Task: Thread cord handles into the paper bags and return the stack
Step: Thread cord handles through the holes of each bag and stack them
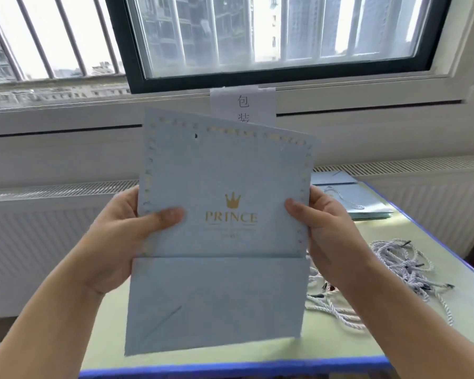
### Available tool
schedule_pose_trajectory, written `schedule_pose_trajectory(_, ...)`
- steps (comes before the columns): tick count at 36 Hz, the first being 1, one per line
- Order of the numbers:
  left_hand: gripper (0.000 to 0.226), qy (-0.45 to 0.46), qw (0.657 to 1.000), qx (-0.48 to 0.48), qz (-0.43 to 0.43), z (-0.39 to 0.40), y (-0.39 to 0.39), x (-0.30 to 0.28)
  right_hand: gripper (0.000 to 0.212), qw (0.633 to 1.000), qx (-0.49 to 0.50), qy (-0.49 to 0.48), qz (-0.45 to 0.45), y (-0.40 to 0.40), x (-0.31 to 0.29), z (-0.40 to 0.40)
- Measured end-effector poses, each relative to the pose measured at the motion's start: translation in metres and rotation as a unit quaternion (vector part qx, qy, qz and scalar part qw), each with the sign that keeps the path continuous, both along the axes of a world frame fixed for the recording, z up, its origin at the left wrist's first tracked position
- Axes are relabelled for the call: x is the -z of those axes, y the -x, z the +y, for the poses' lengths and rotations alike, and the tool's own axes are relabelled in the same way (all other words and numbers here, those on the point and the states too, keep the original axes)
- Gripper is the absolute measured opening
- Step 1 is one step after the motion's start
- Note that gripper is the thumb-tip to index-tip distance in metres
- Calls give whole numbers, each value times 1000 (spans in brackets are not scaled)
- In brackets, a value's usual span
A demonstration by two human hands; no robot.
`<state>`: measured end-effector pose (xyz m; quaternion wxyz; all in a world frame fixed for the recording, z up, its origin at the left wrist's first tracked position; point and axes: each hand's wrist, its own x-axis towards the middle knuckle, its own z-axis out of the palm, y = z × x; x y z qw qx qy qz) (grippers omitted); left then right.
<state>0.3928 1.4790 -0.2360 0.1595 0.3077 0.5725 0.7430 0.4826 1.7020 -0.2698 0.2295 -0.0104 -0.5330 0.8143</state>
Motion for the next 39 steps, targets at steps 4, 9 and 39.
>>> schedule_pose_trajectory(4, 29, -23, 968, -161, 193, 0, -27, -23, 20, 980, 124, -153, -28, 4, 2, -3)
schedule_pose_trajectory(9, 20, 174, 799, -251, 517, -7, -50, -26, 22, 996, 52, -51, -40, 0, 3, -6)
schedule_pose_trajectory(39, 85, 457, 764, -75, 450, 140, -17, 38, 29, 982, -74, -1, -173, -38, 44, 10)
